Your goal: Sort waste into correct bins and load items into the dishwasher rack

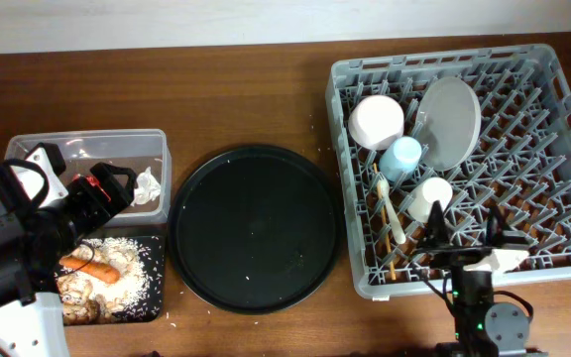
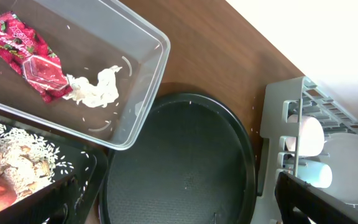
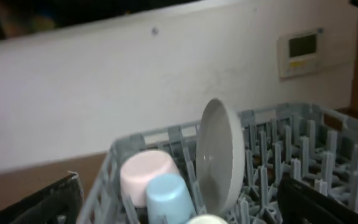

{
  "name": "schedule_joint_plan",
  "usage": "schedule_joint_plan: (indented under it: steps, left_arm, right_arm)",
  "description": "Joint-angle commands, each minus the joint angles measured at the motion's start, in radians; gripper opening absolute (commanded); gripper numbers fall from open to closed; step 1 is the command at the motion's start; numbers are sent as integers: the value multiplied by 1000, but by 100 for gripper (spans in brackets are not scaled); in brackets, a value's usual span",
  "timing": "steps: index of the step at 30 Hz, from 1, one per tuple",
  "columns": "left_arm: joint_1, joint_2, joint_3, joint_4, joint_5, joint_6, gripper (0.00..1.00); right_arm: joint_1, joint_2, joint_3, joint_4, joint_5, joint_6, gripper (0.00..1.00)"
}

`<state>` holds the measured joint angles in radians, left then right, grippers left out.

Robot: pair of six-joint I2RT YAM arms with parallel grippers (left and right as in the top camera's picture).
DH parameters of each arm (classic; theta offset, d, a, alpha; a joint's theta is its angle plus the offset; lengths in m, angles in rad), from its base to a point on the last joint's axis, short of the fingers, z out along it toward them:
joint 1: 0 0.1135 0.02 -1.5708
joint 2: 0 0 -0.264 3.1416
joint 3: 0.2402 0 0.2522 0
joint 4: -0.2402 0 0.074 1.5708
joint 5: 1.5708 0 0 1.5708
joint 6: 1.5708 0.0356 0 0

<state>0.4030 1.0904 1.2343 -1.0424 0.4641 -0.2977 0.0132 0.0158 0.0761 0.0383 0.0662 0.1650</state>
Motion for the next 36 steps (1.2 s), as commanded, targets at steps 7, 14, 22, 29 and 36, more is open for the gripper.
schedule_joint_plan:
  steps: [7,14,22,29,36]
  left_arm:
    - [-3,-2,8,2,11,19,99]
    - [-3,-2,8,2,10,19,99]
    - [-3,-2,8,2,11,19,99]
    - [-3,-2,8,2,10,19,99]
    - [-3,-2,8,2,10,19,99]
  right_arm:
    - [-9,-12,-71,-27,-163,-286,99]
    - [-9,-12,-71,-34,-142,-306,99]
    - [-8,-8,-71,-110,-141,-307,99]
    - [-8,-8,-71,-110,-141,-307,99]
    - [-8,-8,-71,-110,-141,-307,99]
